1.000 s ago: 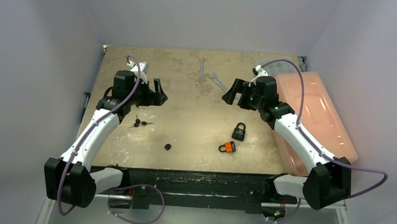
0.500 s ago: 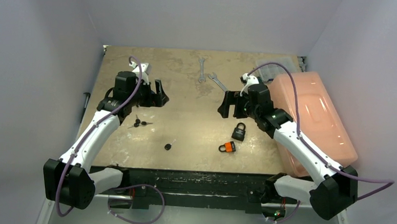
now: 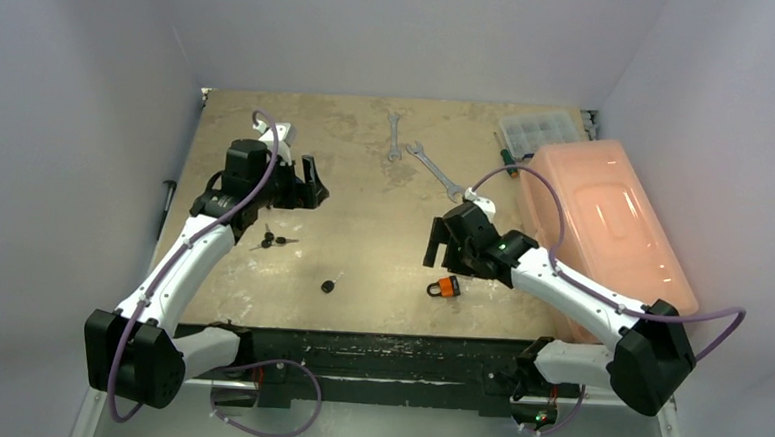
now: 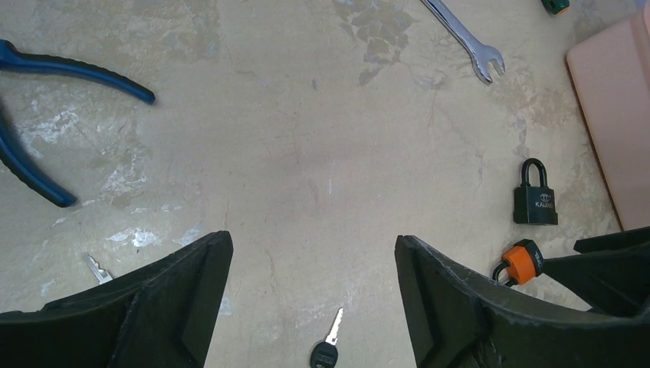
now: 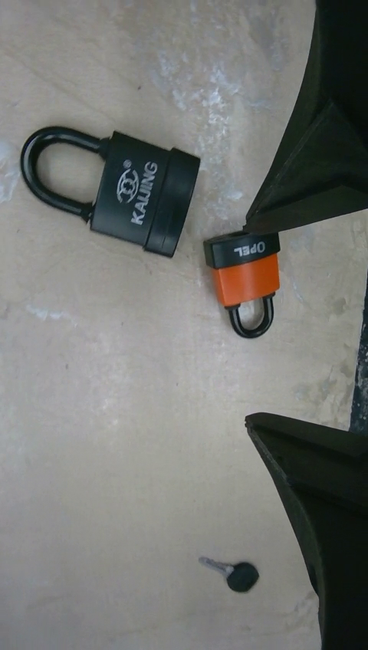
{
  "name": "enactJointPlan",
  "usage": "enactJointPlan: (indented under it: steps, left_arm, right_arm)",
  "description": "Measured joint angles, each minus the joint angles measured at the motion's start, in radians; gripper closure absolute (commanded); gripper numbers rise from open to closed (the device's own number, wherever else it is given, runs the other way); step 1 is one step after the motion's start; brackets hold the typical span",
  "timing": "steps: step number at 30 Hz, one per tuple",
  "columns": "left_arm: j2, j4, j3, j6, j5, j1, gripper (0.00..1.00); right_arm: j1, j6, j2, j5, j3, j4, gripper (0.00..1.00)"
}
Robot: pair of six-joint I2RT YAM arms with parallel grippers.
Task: Unlock with the key
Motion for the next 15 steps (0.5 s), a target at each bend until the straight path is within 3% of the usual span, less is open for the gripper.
enactJointPlan:
  steps: [15]
  left_arm:
    - [0.000, -0.007, 0.000, 0.000, -0.020, -0.008, 0.19]
  right_arm:
    - [0.053, 0.121, 0.084, 0.084, -0.085, -0.055, 0.26]
